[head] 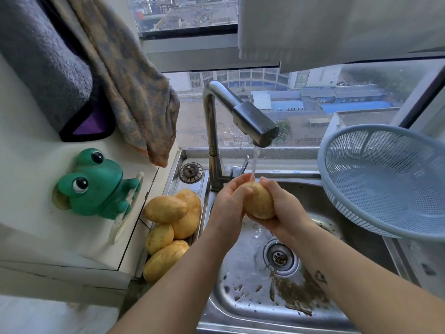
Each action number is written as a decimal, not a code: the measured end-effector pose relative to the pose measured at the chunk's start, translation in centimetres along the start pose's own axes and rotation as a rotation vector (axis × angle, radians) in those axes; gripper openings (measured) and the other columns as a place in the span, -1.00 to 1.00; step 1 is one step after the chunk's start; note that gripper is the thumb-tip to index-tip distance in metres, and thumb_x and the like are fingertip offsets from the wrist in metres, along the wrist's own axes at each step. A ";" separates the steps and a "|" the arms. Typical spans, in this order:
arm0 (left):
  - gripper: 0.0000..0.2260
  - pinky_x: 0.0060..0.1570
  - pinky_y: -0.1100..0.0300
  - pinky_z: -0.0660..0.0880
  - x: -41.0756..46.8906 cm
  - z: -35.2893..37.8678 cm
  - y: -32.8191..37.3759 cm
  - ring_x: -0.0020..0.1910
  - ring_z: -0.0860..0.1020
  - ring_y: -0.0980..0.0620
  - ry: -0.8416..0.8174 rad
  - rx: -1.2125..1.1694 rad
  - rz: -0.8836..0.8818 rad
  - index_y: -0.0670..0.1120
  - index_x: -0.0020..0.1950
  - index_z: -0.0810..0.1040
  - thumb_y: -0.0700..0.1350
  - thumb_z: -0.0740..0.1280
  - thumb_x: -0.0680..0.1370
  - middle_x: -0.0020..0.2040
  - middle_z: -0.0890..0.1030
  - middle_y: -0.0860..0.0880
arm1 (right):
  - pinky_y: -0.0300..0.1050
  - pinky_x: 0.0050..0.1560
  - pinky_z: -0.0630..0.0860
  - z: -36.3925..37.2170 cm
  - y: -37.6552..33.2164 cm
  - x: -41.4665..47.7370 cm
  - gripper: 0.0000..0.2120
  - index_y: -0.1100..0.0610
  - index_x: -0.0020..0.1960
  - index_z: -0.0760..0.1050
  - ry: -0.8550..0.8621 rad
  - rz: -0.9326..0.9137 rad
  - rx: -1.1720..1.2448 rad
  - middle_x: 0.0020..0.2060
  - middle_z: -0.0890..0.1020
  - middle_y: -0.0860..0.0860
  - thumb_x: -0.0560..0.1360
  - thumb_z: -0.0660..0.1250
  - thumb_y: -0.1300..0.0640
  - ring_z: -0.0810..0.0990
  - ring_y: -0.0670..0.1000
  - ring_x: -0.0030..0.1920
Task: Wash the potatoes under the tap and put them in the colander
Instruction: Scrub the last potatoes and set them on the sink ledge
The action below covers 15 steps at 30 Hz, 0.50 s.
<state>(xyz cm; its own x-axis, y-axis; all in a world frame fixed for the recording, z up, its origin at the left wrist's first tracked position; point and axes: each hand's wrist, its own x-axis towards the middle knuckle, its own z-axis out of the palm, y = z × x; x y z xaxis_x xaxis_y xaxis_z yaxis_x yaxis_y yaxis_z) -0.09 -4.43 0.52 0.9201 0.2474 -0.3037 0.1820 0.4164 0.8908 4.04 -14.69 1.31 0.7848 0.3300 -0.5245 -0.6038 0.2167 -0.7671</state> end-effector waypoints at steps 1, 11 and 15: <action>-0.57 -0.02 0.12 0.51 0.0 -0.1 0.0 0.03 0.52 -0.05 -0.012 -0.017 -0.009 -0.09 0.18 0.55 -0.15 0.27 0.32 0.14 0.54 -0.19 | 0.04 -0.10 0.61 0.0 0.0 0.0 -0.83 0.14 0.00 0.57 0.000 -0.005 -0.006 -0.09 0.61 0.16 0.56 0.29 0.04 0.62 0.09 -0.17; -0.52 0.12 0.04 0.51 0.0 -0.4 0.1 0.11 0.53 -0.09 -0.045 -0.017 -0.007 -0.12 0.27 0.52 -0.15 0.31 0.35 0.28 0.50 -0.26 | -0.05 -0.27 0.59 -0.1 -0.1 0.1 -0.77 0.17 0.08 0.56 0.003 -0.047 -0.041 -0.07 0.59 0.18 0.53 0.32 0.03 0.61 0.09 -0.19; -0.49 0.14 0.06 0.51 0.0 -1.3 0.4 0.17 0.51 -0.12 -0.134 -0.070 -0.039 -0.16 0.33 0.48 -0.20 0.29 0.36 0.32 0.47 -0.25 | -0.01 -0.21 0.62 -0.3 -0.2 0.1 -0.75 0.19 0.11 0.56 -0.010 -0.053 -0.061 -0.06 0.60 0.19 0.54 0.32 0.05 0.61 0.11 -0.14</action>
<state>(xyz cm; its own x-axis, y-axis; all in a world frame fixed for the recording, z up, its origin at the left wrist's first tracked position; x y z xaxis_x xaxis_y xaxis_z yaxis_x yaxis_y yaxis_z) -0.42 -3.13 0.47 0.9517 0.1133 -0.2854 0.1978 0.4847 0.8520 4.30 -14.97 1.26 0.8138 0.3285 -0.4794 -0.5518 0.1781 -0.8147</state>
